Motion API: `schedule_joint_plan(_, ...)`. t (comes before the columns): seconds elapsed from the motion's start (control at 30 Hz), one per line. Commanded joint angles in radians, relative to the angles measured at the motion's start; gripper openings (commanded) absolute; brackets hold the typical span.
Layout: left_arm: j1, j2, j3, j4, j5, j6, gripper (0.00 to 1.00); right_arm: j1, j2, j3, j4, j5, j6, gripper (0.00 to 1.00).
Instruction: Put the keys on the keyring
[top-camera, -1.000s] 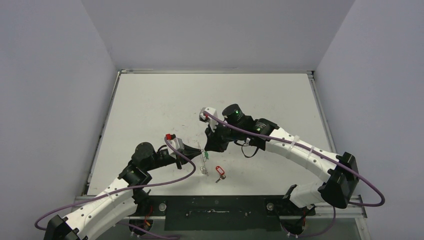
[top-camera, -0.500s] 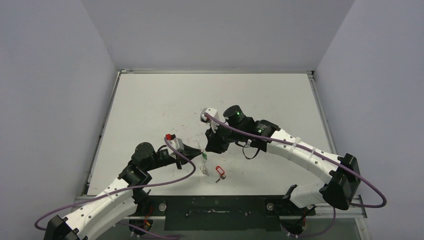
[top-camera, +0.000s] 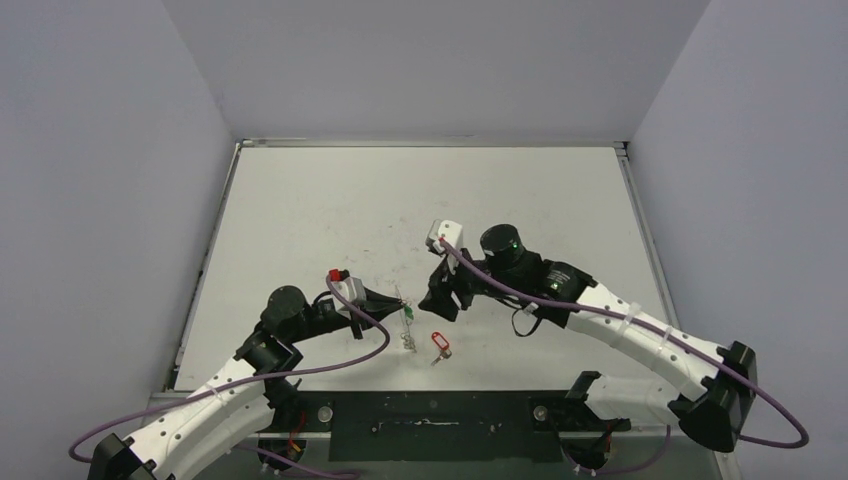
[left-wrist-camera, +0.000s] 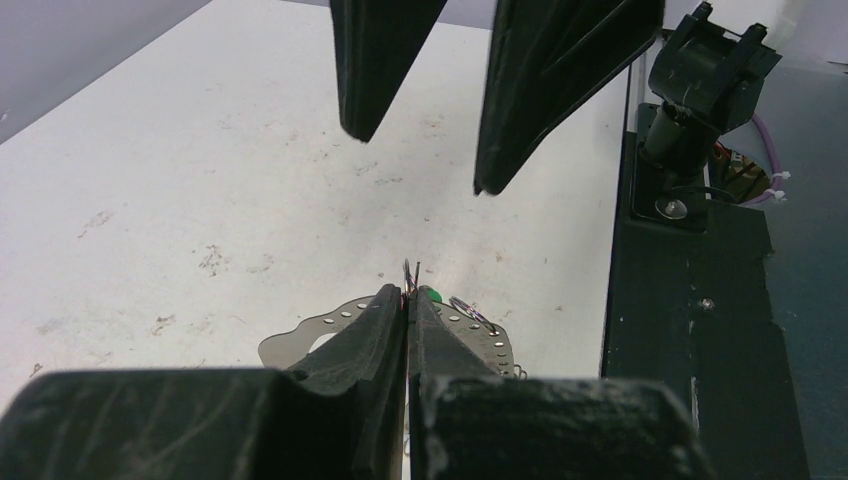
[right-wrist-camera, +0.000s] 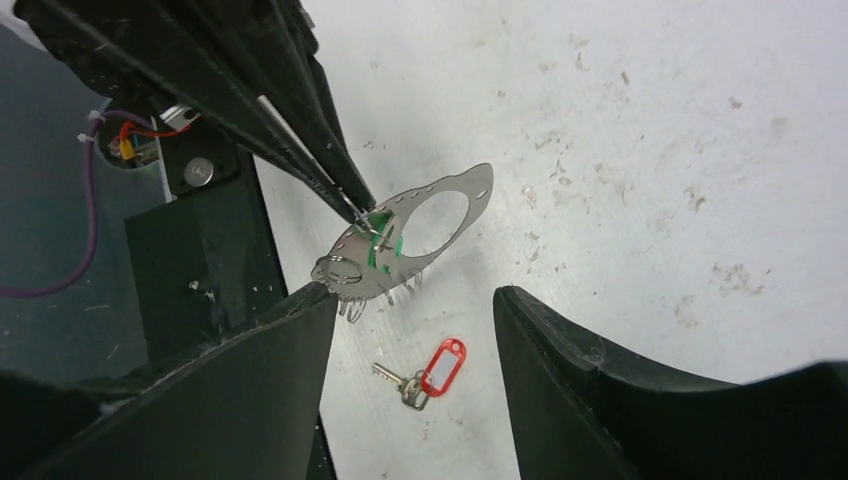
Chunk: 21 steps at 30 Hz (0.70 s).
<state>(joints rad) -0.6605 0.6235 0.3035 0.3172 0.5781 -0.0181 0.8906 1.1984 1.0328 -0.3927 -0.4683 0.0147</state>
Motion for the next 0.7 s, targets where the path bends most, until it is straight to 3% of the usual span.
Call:
schedule_joint_plan(0.0,-0.005,-0.013,0.019,0.062,0.038,0.001,0.00,-0.002,-0.151,-0.117,0.215,-0.034,-0.128,0.59)
schedule_joint_plan(0.23,-0.007,0.001,0.016,0.102,0.103,-0.009,0.00,-0.003,-0.244,-0.320,0.525,-0.205,-0.251,0.58)
schedule_joint_plan(0.43,-0.006,0.009,0.006,0.154,0.129,-0.027,0.00,-0.001,-0.133,-0.290,0.583,-0.325,-0.245,0.44)
schedule_joint_plan(0.67,-0.006,0.021,0.009,0.163,0.151,-0.032,0.00,0.000,-0.068,-0.274,0.608,-0.337,-0.222,0.33)
